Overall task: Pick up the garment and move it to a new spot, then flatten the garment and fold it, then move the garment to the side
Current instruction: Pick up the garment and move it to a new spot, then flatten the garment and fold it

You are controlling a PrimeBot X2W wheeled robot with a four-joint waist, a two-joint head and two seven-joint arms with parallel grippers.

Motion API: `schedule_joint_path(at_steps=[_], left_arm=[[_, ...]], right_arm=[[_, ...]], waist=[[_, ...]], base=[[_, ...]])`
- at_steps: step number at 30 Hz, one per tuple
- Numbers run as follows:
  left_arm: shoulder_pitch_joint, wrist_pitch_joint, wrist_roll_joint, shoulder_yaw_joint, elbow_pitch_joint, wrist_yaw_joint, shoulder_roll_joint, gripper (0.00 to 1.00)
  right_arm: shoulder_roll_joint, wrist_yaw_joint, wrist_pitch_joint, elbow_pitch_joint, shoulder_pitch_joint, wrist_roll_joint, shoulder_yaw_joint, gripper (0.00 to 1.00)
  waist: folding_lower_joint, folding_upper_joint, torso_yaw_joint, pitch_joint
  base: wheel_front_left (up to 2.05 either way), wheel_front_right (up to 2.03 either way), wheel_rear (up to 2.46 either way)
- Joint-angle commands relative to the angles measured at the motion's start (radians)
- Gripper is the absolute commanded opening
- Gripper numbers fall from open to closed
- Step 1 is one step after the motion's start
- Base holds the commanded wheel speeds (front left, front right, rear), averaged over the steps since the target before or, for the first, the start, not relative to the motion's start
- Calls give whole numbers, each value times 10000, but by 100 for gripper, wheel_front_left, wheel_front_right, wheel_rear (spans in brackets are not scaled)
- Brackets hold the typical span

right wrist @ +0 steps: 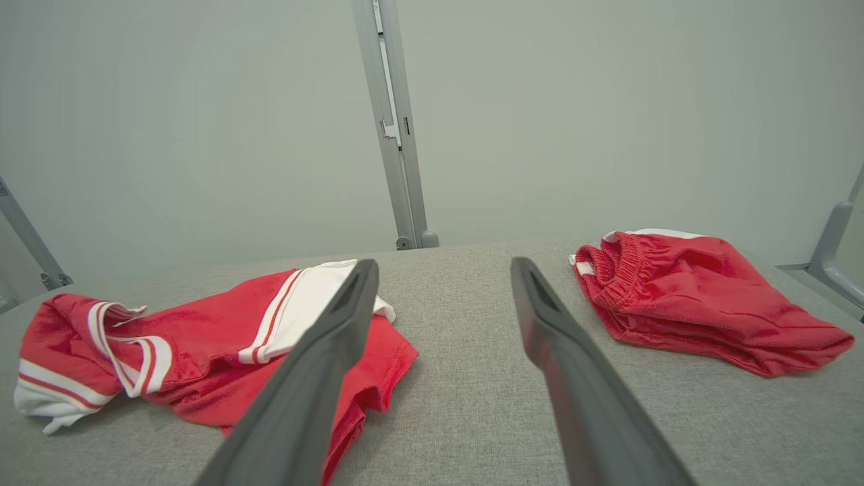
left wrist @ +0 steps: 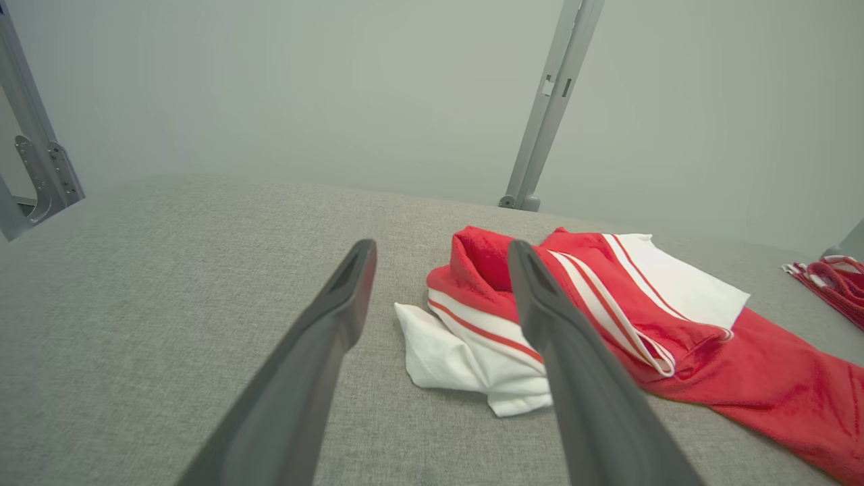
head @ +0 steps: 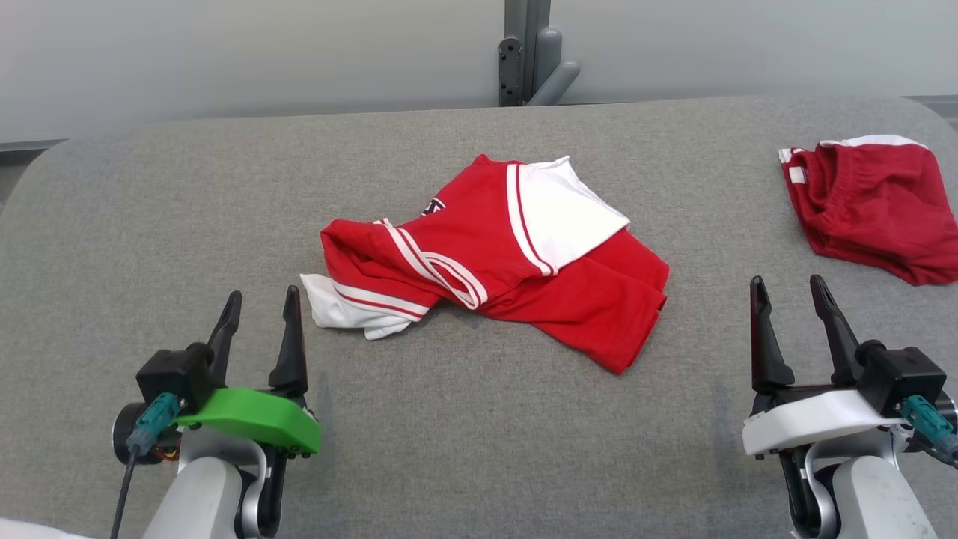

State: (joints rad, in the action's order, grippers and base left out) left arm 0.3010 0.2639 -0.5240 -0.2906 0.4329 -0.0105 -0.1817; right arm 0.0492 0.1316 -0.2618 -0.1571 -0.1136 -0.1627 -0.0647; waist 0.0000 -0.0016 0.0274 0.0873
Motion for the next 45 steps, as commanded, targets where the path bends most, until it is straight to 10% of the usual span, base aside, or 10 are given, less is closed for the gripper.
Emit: schedule_joint_path(at_steps=[1,17,45], left_arm=[[-265,4,252,137,-249,-90,-55,100],[-3122,3,1720,1535,-2345,76,925,100],[-3117,3,2348,2023,-2171,480,1285,100]], right_arm=[[26,-18,-41,-33,117,95,16,100],[24,-18,-41,-223,1062,6,610,100],[26,-18,-42,-348,993,-63,919,100]], waist=[[0,16,63,-65],[0,16,352,-580],[0,16,365,-516]], base=[[0,0,0],[0,0,0],[0,0,0]])
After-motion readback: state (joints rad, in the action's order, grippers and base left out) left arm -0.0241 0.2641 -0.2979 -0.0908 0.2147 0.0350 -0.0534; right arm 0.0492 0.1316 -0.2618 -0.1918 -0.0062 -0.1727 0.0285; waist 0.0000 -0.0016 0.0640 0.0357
